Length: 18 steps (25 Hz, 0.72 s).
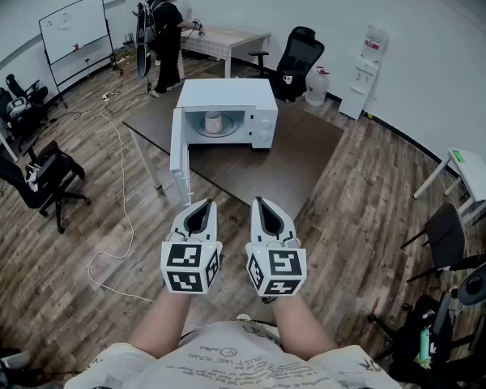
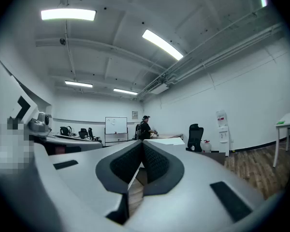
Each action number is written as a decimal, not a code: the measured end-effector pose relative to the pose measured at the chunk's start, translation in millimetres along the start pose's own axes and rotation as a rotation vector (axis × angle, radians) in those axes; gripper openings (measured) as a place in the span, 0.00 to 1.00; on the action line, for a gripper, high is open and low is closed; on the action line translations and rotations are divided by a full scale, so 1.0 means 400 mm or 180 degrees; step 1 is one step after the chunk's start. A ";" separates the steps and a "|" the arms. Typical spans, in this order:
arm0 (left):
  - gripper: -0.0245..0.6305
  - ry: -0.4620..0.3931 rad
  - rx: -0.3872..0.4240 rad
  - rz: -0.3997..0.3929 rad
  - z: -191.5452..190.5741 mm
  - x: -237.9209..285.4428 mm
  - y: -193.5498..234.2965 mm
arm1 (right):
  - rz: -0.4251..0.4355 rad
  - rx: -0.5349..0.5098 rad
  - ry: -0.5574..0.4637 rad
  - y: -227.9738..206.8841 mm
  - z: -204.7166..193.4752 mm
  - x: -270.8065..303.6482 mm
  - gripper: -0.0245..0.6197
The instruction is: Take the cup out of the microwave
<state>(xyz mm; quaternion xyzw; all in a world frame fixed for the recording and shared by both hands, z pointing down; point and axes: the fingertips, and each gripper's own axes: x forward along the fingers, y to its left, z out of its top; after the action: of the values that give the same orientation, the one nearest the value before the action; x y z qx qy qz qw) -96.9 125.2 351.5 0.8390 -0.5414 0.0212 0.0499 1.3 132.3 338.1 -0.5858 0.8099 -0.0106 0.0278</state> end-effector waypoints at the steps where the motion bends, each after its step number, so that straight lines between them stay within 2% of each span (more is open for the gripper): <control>1: 0.05 0.0001 -0.0005 0.0008 0.001 0.006 0.000 | 0.0027 0.0010 -0.0017 -0.002 0.004 0.003 0.06; 9: 0.05 0.0004 -0.0001 0.0065 0.006 0.055 -0.024 | 0.0095 0.0030 -0.0039 -0.048 0.010 0.023 0.06; 18: 0.05 0.0081 -0.0043 0.0261 -0.023 0.109 -0.038 | 0.0234 0.0049 0.0045 -0.105 -0.015 0.060 0.06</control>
<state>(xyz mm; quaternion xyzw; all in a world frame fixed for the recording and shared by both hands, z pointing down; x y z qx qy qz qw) -64.9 92.8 363.4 0.8154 -0.5748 0.0302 0.0615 33.4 96.0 345.3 -0.5553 0.8310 -0.0199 0.0270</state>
